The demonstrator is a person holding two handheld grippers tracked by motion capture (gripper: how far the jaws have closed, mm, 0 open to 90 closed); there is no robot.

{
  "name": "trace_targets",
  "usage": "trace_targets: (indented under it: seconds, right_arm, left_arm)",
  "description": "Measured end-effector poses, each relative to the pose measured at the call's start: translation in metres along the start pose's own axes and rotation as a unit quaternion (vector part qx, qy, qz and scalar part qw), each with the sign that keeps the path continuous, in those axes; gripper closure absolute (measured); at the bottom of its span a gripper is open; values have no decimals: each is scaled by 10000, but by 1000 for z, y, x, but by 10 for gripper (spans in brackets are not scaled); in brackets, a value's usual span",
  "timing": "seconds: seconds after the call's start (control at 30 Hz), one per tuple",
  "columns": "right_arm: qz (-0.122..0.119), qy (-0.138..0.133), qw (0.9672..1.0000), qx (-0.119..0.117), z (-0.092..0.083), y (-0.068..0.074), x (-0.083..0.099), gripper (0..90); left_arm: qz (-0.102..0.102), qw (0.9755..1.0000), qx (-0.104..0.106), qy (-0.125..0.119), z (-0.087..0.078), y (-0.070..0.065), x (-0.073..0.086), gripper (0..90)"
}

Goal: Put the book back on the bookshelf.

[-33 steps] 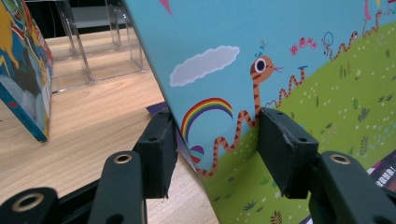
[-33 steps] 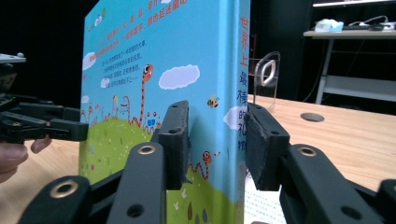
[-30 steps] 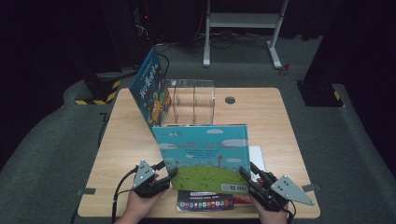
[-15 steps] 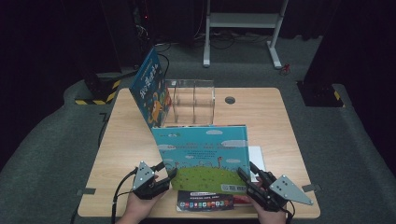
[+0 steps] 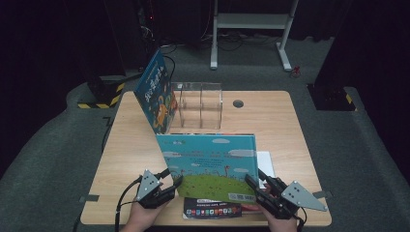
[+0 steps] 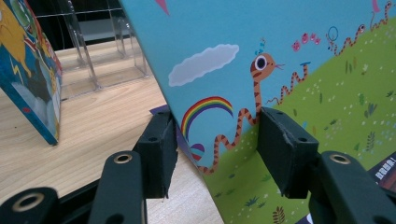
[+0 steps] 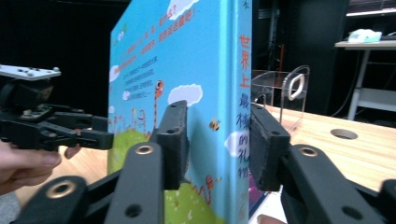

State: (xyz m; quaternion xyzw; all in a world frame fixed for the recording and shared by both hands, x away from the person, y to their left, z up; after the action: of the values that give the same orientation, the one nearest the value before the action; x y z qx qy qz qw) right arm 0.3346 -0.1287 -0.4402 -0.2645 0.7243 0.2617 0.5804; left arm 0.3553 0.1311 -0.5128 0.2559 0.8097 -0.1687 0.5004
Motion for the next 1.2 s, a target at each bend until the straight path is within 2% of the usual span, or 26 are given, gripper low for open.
trace_targets:
  seconds: [0.3,0.4,0.5,0.6,0.63,0.73,0.8,0.83,0.87,0.93,1.0,1.07,1.2]
  right_arm:
    - [60,80,9999,140,4,-2,0,618]
    - [65,80,9999,124,4,-2,0,629]
    - [95,67,9999,-23,2,-1,0,652]
    - [98,14,9997,-206,-1,1,-1,678]
    - [82,8,9996,-263,-1,2,-2,687]
    - [53,-50,9988,-476,-4,7,-5,723]
    - [-1,-91,9981,-614,-6,11,-7,748]
    - [-18,-139,9974,-704,-6,14,-9,750]
    - [-49,-123,9979,-635,-6,15,-10,751]
    - [-39,-180,9976,-665,-7,16,-11,761]
    - [-169,-227,9972,-686,-8,20,-13,769]
    - [-372,-246,9968,-661,-9,25,-15,770]
    - [-576,-304,9962,-578,-8,32,-18,772]
  left_arm:
    - [-86,10000,3,10,2,0,0,480]
    - [-96,10000,17,16,2,0,0,480]
    - [-101,9999,47,14,2,2,0,478]
    - [-228,9997,113,13,4,2,0,476]
    - [-193,9998,83,35,5,5,1,474]
    - [-364,9992,159,82,8,7,1,473]
    - [-282,9994,18,187,12,9,5,523]
    - [-274,9994,49,210,14,9,7,556]
    - [-347,9991,47,238,16,10,8,555]
    - [-485,9985,93,224,18,11,8,546]
    - [-394,9989,33,236,17,13,9,545]
    - [-437,9988,23,227,16,14,9,543]
    - [-424,9988,-8,245,16,15,9,533]
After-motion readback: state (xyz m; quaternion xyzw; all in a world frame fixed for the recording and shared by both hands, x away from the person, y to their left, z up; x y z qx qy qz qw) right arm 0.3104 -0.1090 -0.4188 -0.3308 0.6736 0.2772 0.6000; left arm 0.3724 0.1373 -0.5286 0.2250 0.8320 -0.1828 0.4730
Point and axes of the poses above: each handheld gripper's, and its own axes: z roughly forward along the jaws, x roughly out of its underside, y roughly to its left, the point moved 10 cm from there along z, roughly forward along the jaws, and after that the axes turned 7 degrees about y, right-handed, at the moved point
